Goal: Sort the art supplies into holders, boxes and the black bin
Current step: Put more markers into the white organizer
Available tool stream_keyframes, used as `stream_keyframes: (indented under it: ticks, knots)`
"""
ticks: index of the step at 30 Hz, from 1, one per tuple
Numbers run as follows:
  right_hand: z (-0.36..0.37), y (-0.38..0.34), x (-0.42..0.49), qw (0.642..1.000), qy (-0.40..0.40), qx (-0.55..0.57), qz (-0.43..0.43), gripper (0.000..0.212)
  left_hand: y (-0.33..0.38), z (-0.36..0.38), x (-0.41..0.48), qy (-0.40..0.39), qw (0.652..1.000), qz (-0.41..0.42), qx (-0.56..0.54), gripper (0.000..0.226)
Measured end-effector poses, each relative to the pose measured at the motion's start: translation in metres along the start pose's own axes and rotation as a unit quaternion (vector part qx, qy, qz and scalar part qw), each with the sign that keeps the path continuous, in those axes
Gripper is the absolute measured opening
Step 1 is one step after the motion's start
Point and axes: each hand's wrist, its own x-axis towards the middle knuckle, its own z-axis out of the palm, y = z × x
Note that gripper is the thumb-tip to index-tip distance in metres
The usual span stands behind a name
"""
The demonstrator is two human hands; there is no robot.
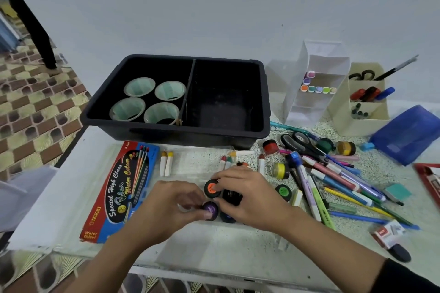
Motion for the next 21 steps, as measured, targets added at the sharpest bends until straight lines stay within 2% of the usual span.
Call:
stream_keyframes:
  ticks: [6,9,11,14,21]
  knots:
    - [0.001,0.004,-0.002,0.998,-0.045,-0.042,0.005,0.017,-0.003,0.008,-0.006,0.023,0.999,-0.030,-0.026,0.024]
    - [-0.003,0.000,0.000,0.994,-0.069,-0.079,-0.001,0.024,0.000,0.010,-0.008,0.040,0.997,-0.026,-0.058,0.042]
    - [-0.007,0.002,0.001,0.992,-0.094,-0.084,0.000,0.025,0.001,0.011,-0.007,0.035,0.999,0.006,-0.028,0.049]
    - [-0.010,0.009,0.000,0.992,-0.109,-0.059,0.015,0.019,0.001,0.009,-0.004,0.020,0.999,0.028,-0.007,0.051]
    - [-0.004,0.005,0.006,0.995,-0.072,0.027,0.066,0.011,0.000,0.007,-0.001,0.014,0.999,0.041,0.023,0.052]
